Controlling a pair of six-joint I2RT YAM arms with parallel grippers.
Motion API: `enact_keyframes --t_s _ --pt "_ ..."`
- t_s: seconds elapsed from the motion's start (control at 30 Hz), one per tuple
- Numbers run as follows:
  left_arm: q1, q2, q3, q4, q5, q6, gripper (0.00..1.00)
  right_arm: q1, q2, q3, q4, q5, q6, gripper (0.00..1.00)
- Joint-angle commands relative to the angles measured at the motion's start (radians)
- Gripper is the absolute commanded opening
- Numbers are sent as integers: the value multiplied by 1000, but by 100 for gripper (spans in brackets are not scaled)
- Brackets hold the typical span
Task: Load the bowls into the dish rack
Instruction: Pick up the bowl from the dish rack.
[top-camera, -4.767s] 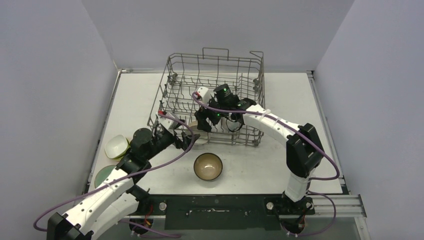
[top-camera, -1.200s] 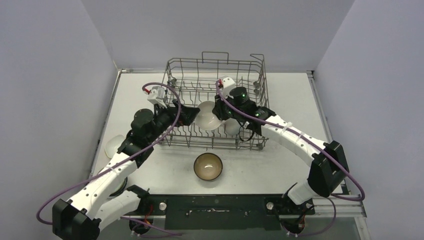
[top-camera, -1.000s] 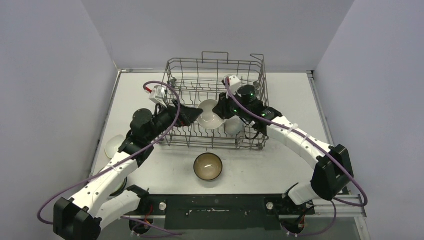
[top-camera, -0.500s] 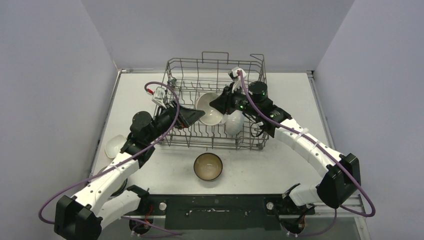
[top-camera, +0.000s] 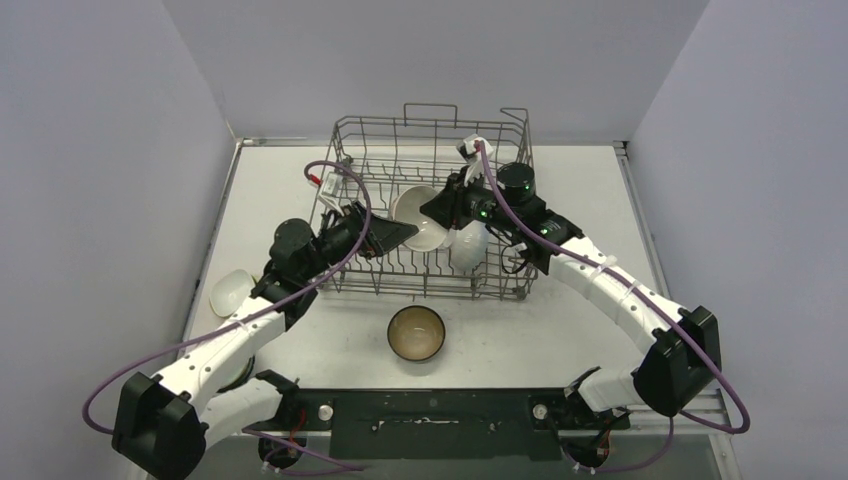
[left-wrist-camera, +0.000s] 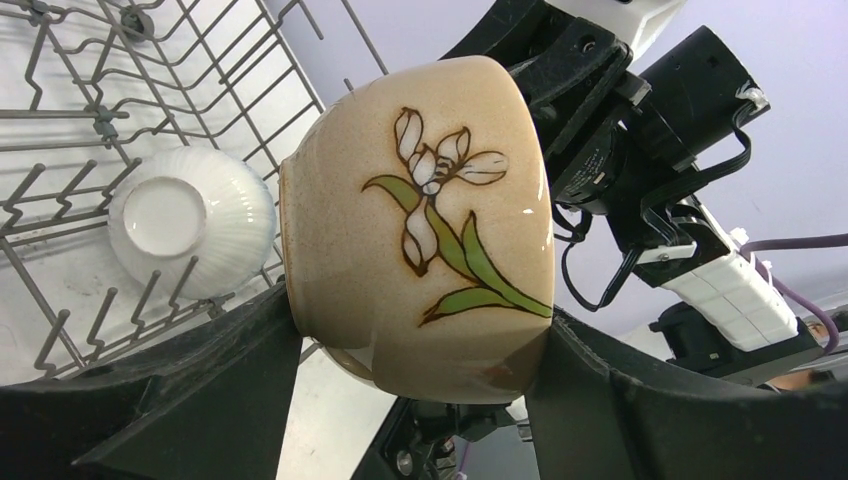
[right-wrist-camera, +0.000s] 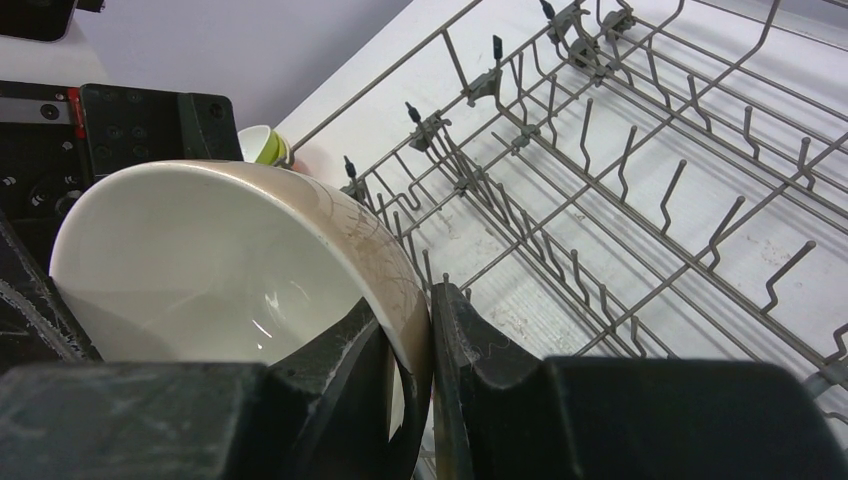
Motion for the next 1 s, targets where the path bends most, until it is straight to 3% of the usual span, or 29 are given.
enact_keyframes --t_s 0.0,0.13,0.23,0.37,0.47,0.7,0.97 --pt "-9 16 53 62 40 -16 49 4 -7 66 126 -26 15 5" --pt "-8 21 44 83 29 -17 14 3 0 62 111 -10 5 13" --pt "-2 21 37 84 -1 -9 1 1 8 56 96 13 -5 30" --pt "10 26 35 77 -34 18 0 -11 22 39 79 37 -7 55" --pt "15 36 45 59 -57 57 0 -25 30 23 70 59 -7 68" --pt "17 86 116 -50 -99 170 0 -72 27 -11 63 71 1 83" --pt "17 116 161 -88 -115 222 0 -87 46 -15 30 70 -36 83"
